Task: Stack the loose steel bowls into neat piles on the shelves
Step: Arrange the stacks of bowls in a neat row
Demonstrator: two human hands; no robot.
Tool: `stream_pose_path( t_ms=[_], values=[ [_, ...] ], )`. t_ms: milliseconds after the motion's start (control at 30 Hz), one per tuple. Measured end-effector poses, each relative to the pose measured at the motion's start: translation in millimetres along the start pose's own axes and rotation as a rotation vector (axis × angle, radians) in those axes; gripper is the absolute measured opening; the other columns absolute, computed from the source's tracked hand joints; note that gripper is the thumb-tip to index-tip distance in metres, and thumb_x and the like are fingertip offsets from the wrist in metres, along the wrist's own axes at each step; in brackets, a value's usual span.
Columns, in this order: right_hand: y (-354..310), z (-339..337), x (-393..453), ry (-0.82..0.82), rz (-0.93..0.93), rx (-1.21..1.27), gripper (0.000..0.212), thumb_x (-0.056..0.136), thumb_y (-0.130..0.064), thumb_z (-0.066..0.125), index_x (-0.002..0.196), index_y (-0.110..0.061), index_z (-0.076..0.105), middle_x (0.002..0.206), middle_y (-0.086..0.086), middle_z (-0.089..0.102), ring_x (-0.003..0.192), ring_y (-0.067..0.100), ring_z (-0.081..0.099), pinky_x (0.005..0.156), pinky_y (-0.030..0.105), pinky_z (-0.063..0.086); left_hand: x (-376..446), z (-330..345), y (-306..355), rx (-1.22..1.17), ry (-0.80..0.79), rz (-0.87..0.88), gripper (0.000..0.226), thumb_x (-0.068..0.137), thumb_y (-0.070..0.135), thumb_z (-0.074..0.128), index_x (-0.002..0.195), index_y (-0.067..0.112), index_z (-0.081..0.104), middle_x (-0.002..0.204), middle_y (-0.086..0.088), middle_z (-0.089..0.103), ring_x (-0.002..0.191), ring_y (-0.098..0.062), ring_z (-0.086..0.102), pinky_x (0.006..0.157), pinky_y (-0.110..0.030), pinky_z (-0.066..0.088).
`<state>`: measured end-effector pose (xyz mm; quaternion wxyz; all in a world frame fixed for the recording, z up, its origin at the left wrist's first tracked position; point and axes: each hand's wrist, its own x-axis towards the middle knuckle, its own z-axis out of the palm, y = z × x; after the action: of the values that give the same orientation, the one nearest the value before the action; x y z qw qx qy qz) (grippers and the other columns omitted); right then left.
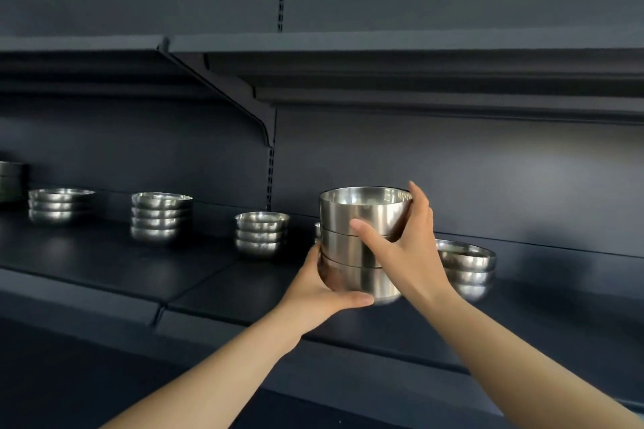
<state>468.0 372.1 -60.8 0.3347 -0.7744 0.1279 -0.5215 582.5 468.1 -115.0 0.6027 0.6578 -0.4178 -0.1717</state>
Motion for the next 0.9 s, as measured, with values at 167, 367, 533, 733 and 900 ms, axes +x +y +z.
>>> stream_pose_path(
  t_ms=[167,367,533,733,900],
  values=[
    [-19,64,2,-0.013,0.005,0.007,0.102,0.066,-0.062,0.071,0.144,-0.041,0.008,0.149,-0.016,0.017,0.137,0.008,0.021,0.100,0.026,0.025,0,-64,-14,-0.012,0.016,0.004,0.098,0.048,0.038,0.089,0.126,0.055,0.033,0.098,0.041,0.052,0.083,0.026,0.049,0.063,-0.004,0.035],
    [-58,171,-5,0.013,0.015,0.033,0.102,0.066,-0.062,0.070,0.144,-0.041,0.009,0.148,-0.014,0.019,0.136,0.010,0.023,0.099,0.027,0.026,-5,-174,-40,0.004,0.017,0.013,0.104,0.045,0.040,0.089,0.132,0.050,0.033,0.111,0.031,0.056,0.100,0.014,0.049,0.073,-0.012,0.038],
    [-91,258,-12,0.022,0.038,0.060,0.102,0.065,-0.061,0.071,0.144,-0.041,0.009,0.148,-0.014,0.019,0.136,0.008,0.022,0.100,0.026,0.026,-9,-268,-60,0.021,-0.002,0.021,0.102,0.048,0.036,0.090,0.131,0.049,0.033,0.108,0.033,0.055,0.095,0.018,0.048,0.070,-0.009,0.037],
    [-116,325,-14,0.044,0.053,0.051,0.102,0.066,-0.062,0.070,0.144,-0.040,0.009,0.149,-0.015,0.018,0.137,0.007,0.020,0.099,0.026,0.024,-5,-340,-77,0.077,-0.019,-0.003,0.113,0.040,0.044,0.088,0.134,0.050,0.026,0.117,0.030,0.049,0.105,0.006,0.048,0.088,-0.019,0.040],
    [-125,350,-12,0.040,0.051,0.021,0.102,0.066,-0.062,0.071,0.144,-0.041,0.008,0.149,-0.015,0.019,0.136,0.008,0.022,0.099,0.026,0.025,-3,-364,-87,0.089,-0.015,-0.041,0.084,0.043,0.043,0.088,0.082,0.079,0.023,0.077,0.051,0.046,0.073,0.032,0.045,0.058,-0.004,0.034]
  ],
)
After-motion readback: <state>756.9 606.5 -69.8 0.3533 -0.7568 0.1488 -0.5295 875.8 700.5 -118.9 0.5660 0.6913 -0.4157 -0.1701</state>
